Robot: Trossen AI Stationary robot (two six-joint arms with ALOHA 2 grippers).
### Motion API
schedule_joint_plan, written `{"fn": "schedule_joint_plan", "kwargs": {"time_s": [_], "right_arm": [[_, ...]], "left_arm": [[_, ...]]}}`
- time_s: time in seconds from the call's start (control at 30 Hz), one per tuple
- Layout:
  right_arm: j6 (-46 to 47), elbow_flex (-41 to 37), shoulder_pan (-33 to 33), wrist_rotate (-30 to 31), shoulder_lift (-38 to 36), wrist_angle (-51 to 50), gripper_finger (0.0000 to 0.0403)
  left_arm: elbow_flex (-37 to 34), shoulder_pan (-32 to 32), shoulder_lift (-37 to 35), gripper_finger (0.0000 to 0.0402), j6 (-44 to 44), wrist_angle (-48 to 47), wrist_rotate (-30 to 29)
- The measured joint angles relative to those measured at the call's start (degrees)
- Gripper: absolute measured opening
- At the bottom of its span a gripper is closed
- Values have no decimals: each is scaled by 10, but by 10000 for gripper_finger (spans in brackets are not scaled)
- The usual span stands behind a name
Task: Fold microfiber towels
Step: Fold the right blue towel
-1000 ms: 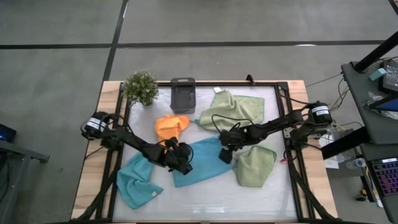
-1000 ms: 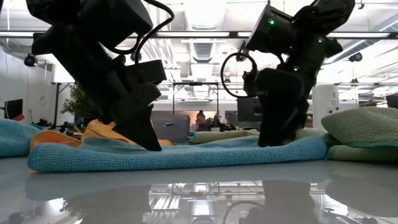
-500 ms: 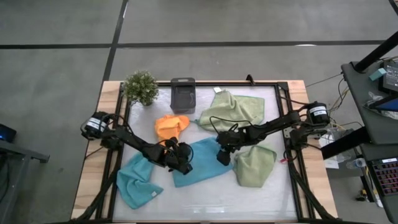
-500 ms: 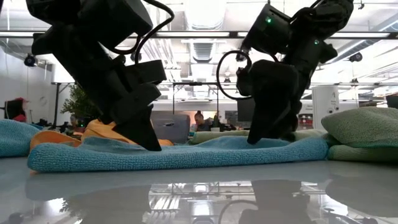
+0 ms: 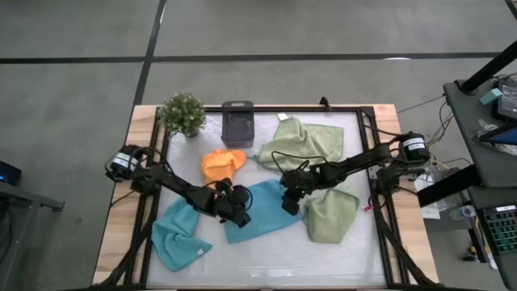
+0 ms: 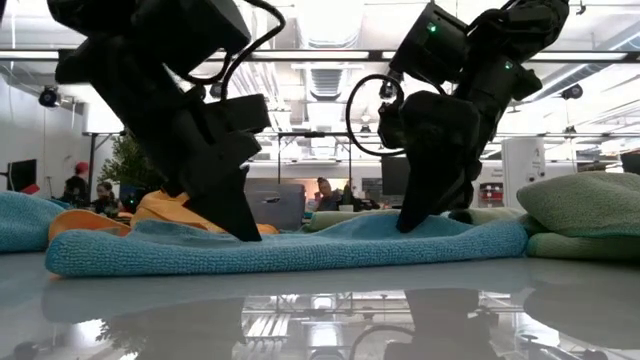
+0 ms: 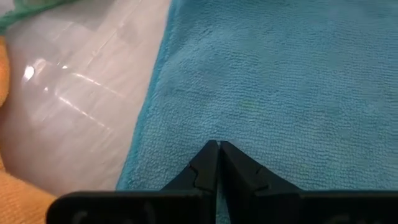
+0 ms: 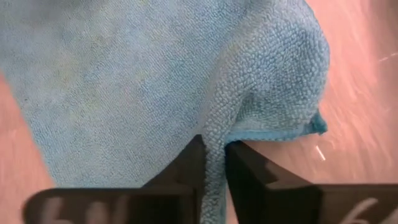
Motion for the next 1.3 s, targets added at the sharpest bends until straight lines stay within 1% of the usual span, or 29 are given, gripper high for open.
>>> {"fn": "schedule_joint_plan", "kwargs": {"time_s": [0.1, 0.2, 0.3, 0.4, 0.57, 0.7, 0.83, 0.93, 1.2, 1.3], "right_arm": [[-9, 0, 0, 0, -9, 0, 16], [-16, 0, 0, 0, -19, -5, 12], [-23, 1, -1, 5, -32, -23, 11], [-27, 1, -1, 26, -50, -54, 10], [-40, 1, -4, 90, -90, -127, 10], [-36, 1, -9, 97, -114, -148, 9], [-29, 2, -9, 96, -119, -148, 9], [-23, 12, -9, 94, -106, -147, 9], [-21, 66, -7, 35, -40, -142, 11], [-38, 95, -7, 6, -12, -140, 11]], "left_arm": [[7, -1, -23, 3, 9, 2, 21], [10, -6, -49, 3, 15, 7, 57], [7, -24, -76, 3, 17, 3, 81], [6, -48, -94, 3, 15, -11, 88], [2, -83, -100, 3, -7, -26, 90], [-6, -89, -89, 3, -51, -25, 89], [-10, -89, -71, 3, -61, -24, 82], [-11, -85, -58, 3, -61, -20, 81], [-13, -80, -34, 3, -62, -22, 72], [-13, -79, -28, 3, -62, -18, 72]]}}
